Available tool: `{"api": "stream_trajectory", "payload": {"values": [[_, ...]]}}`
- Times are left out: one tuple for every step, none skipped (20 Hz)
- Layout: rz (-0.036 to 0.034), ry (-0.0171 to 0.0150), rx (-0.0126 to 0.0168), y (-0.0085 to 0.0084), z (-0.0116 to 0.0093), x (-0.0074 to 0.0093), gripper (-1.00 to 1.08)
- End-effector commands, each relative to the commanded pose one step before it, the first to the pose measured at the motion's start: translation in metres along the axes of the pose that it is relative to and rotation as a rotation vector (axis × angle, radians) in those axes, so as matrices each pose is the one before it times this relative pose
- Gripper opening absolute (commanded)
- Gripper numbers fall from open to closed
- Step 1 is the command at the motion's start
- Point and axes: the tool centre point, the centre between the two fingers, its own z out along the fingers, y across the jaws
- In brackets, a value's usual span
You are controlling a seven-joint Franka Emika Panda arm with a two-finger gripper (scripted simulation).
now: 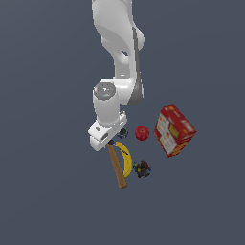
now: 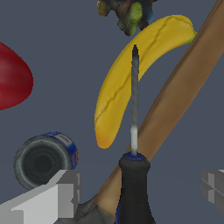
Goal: Pick up a designated object from a clutter of objects.
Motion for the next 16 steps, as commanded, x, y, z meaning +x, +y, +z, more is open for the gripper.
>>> {"api": "stream_trajectory", "payload": {"values": [[-0.00109, -0.00039, 0.00074, -0.00069, 0.01056, -0.00033, 1.00], [0.00000, 0.00000, 0.00000, -0.00001, 0.00548, -0.00031, 1.00], [-0.00083, 0.00011, -0.00009, -0.00023, 0.00519, 0.00009, 1.00], [0.00000, 0.00000, 0.00000, 0.00007, 0.00461, -0.00021, 1.00], [-0.00068, 0.00007, -0.00009, -0.00009, 0.00389, 0.00016, 1.00], [0.00000, 0.00000, 0.00000, 0.00016, 0.00328, -0.00008, 1.00], [-0.00048, 0.00001, -0.00009, 0.00005, 0.00257, 0.00019, 1.00], [0.00000, 0.00000, 0.00000, 0.00020, 0.00199, 0.00001, 1.00], [0.00000, 0.00000, 0.00000, 0.00017, 0.00139, 0.00003, 1.00], [0.00000, 0.00000, 0.00000, 0.00012, 0.00082, 0.00003, 1.00], [0.00000, 0.00000, 0.00000, 0.00004, 0.00027, 0.00001, 1.00], [0.00000, 0.00000, 0.00000, 0.00000, 0.00000, 0.00000, -1.00], [0.00000, 0.00000, 0.00000, 0.00000, 0.00000, 0.00000, -1.00], [0.00000, 0.00000, 0.00000, 0.00000, 0.00000, 0.00000, -1.00], [0.00000, 0.00000, 0.00000, 0.00000, 0.00000, 0.00000, -1.00], [0.00000, 0.00000, 0.00000, 0.00000, 0.00000, 0.00000, -1.00]]}}
